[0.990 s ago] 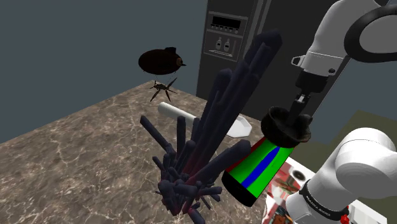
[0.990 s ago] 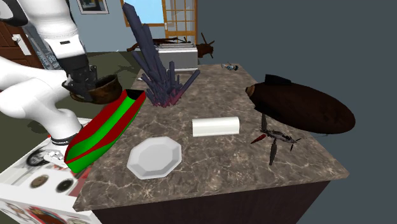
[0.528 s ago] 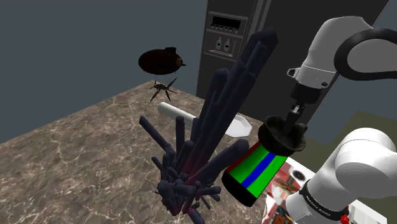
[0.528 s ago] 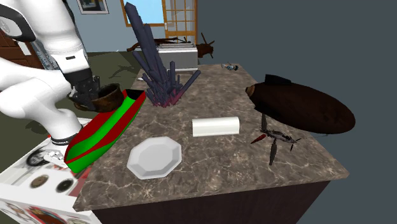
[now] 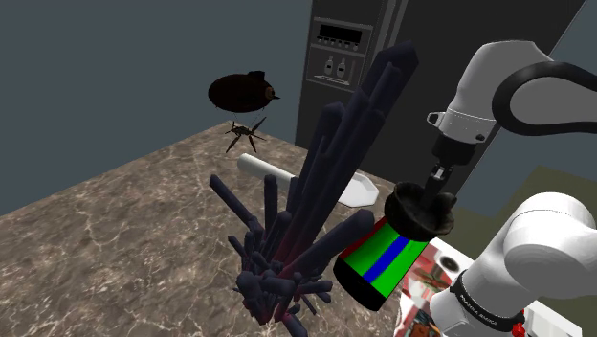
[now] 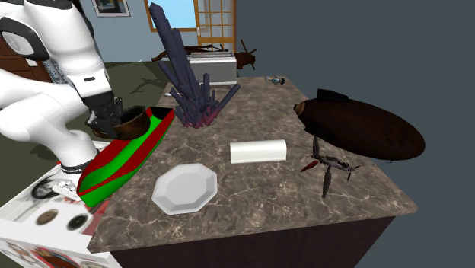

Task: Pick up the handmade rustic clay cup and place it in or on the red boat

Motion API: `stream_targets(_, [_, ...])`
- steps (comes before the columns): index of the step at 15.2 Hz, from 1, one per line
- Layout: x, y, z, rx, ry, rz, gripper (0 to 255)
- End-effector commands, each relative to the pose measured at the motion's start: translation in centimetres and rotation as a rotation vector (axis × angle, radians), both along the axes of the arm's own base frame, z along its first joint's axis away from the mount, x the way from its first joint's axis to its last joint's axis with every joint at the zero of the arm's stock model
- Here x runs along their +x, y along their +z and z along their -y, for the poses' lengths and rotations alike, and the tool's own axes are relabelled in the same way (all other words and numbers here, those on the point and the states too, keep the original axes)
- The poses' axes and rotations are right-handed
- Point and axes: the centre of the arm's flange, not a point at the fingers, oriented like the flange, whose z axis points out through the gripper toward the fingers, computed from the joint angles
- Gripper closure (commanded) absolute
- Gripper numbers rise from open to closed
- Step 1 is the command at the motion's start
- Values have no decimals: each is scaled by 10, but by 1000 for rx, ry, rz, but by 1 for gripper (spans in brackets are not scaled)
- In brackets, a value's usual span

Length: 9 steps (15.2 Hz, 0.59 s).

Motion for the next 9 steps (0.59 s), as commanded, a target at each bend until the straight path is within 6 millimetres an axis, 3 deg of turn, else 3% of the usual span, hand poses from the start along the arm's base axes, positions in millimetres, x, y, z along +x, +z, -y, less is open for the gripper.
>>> stream_targets(1, [0,0,0,0,0,1,255])
stream_targets(3, [0,0,0,0,0,1,255])
stream_targets(4, [0,0,0,0,0,1,0])
stream_targets(9, [0,0,0,0,0,1,0])
